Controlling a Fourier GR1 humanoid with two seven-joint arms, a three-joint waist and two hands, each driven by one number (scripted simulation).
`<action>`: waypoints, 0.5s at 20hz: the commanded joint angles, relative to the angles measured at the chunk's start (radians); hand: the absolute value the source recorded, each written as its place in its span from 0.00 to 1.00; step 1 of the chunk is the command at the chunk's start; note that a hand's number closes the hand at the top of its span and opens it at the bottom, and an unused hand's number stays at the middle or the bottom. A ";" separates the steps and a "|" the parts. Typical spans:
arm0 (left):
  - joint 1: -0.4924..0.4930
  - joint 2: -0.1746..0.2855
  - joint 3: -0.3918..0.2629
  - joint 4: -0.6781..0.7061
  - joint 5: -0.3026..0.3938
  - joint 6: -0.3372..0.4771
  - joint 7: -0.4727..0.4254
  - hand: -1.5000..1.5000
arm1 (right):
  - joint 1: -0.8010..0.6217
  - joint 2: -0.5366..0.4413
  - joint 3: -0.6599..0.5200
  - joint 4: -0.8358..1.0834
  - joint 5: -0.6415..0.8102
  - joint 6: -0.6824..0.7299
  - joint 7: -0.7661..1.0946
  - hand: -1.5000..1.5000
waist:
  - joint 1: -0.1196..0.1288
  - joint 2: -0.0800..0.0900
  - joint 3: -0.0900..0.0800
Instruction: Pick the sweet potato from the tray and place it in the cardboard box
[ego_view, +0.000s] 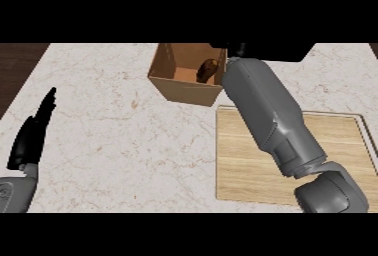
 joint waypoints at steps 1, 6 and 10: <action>0.033 0.001 0.004 -0.022 0.001 -0.003 0.004 0.50 | 0.026 0.007 -0.007 -0.013 -0.030 -0.209 -0.012 0.00 | -0.005 -0.009 0.001; 0.032 0.047 0.071 0.012 0.021 -0.021 0.003 0.50 | 0.071 0.007 0.029 -0.152 -0.103 -0.150 -0.052 0.00 | -0.067 -0.031 0.000; 0.073 0.019 0.062 -0.005 0.009 -0.002 -0.004 0.50 | 0.196 0.007 0.137 -0.284 -0.097 -0.167 0.050 0.00 | -0.090 -0.043 -0.001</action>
